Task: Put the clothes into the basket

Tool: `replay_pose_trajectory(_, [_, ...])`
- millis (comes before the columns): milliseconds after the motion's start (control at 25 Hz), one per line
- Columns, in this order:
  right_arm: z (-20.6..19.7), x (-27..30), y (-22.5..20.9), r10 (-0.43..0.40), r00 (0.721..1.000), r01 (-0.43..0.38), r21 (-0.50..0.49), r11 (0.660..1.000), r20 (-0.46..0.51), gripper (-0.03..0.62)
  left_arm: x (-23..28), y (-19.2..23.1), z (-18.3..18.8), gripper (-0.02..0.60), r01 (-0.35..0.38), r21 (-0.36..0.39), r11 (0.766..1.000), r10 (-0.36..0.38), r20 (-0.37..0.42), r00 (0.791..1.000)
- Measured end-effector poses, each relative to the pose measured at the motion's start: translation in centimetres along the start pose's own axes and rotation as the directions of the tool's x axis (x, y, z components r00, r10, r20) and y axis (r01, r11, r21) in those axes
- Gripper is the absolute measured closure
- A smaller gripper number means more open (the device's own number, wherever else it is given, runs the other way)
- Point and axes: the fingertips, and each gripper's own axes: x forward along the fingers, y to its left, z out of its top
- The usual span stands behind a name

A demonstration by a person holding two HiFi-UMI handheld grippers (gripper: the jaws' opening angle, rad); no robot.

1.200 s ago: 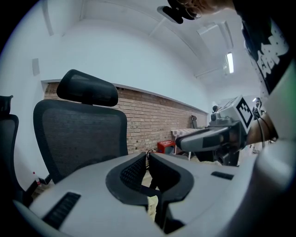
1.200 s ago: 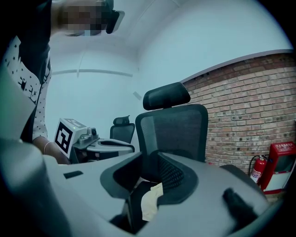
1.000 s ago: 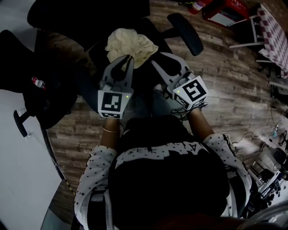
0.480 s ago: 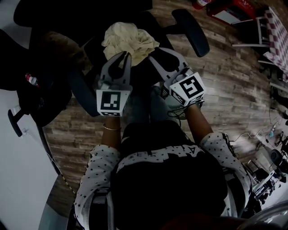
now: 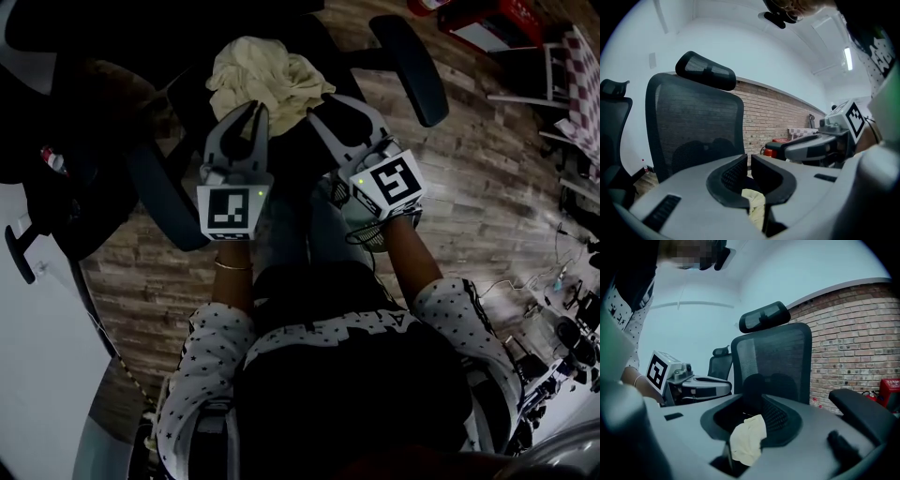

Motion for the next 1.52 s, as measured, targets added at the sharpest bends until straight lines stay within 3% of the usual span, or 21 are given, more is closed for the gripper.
replay_pose_trajectory(480, [-4.6, 3.7, 0.1, 0.029, 0.998, -0.029, -0.012, 1.000, -0.051, 0.477, 0.3, 1.9, -4.2, 0.566, -0.057, -0.080, 0.995, 0.057, -0.007, 0.998])
replay_pose_trajectory(720, [-6.7, 5.2, 0.2, 0.044, 0.995, -0.046, -0.018, 0.999, -0.092, 0.470, -0.2, 2.0, -5.6, 0.566, -0.053, -0.060, 0.997, 0.050, -0.049, 0.998])
replay_pose_trajectory(1520, [-12.8, 10.0, -3.1, 0.037, 0.974, -0.062, -0.102, 0.993, -0.224, 0.436, 1.1, 3.0, -6.7, 0.566, -0.112, -0.068, 0.991, 0.107, -0.069, 0.992])
